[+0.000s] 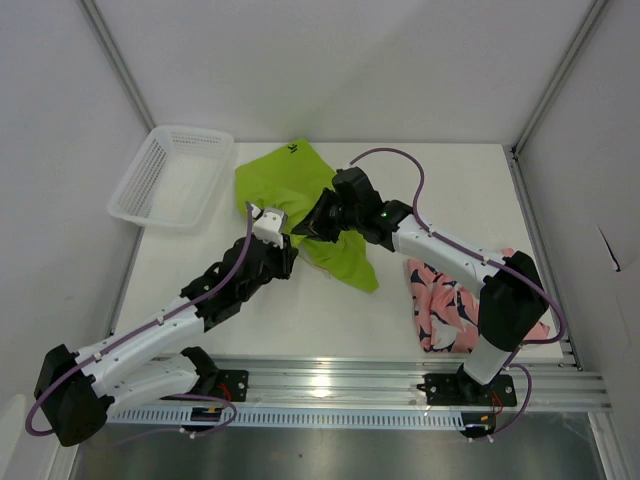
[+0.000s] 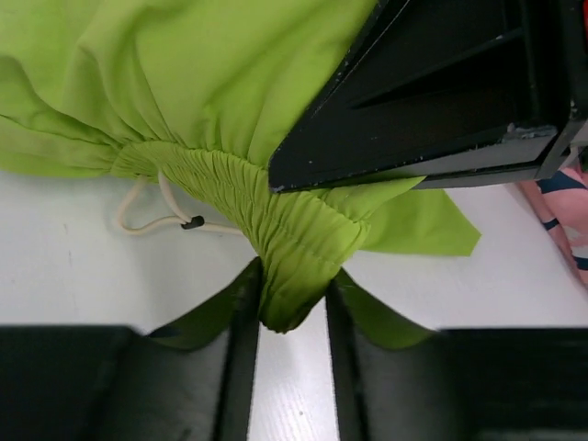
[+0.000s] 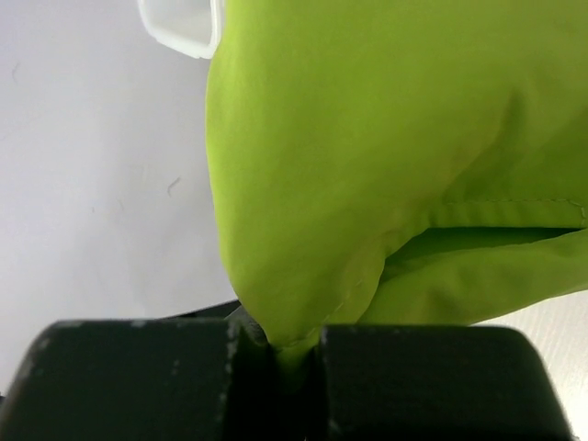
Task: Fold and stack the shorts
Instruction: Flatten the shorts out
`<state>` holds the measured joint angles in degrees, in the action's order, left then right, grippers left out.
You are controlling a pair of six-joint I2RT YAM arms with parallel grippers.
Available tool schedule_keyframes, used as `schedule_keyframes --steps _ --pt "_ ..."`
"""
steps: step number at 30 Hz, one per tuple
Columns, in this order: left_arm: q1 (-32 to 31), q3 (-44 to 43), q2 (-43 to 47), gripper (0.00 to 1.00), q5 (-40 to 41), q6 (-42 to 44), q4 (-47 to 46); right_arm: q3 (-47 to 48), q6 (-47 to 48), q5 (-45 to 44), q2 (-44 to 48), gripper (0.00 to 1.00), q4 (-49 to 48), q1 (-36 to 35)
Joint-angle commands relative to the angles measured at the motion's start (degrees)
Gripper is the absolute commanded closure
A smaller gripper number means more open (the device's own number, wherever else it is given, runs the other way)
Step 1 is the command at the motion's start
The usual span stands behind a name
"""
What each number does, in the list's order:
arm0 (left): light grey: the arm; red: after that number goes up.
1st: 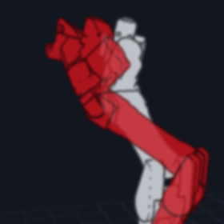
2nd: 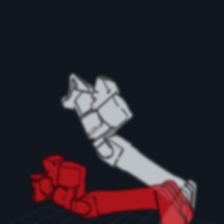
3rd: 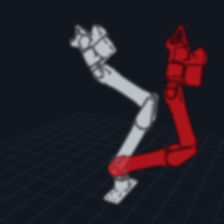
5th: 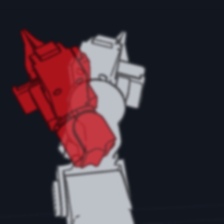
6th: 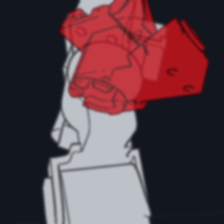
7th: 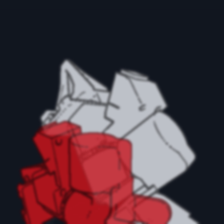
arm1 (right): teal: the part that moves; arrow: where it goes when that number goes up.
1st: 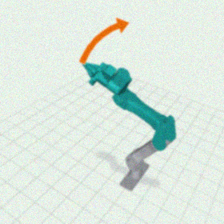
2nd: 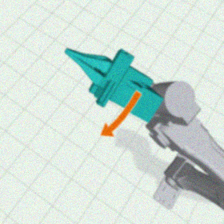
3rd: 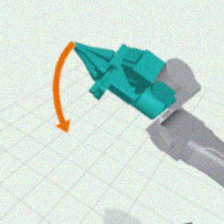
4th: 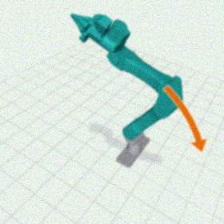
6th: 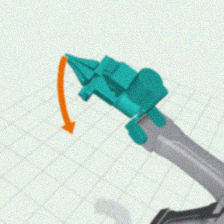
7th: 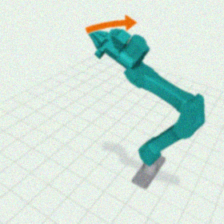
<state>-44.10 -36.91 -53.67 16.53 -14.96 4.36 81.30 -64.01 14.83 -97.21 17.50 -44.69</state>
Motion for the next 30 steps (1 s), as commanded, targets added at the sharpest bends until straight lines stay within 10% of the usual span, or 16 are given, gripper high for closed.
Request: schedule_keyframes --steps 1,7,11,30 --pt "0.0 -2.2 -1.3 0.69 -0.6 1.5 -4.0 1.8 -1.1 0.6 -0.1 1.0 -1.9 -0.6" --pt "-0.2 -2.0 -1.5 1.0 -1.2 2.0 -5.8 2.0 0.5 1.4 -0.3 0.93 -2.6 -0.6" --pt "-0.1 -2.6 0.4 1.0 1.2 1.2 -2.4 1.7 5.1 1.3 0.5 0.34 -2.0 0.8" --pt "1.6 -19.0 1.4 1.0 8.3 -6.6 22.2 -21.3 33.4 0.2 17.1 0.3 -3.0 13.7"
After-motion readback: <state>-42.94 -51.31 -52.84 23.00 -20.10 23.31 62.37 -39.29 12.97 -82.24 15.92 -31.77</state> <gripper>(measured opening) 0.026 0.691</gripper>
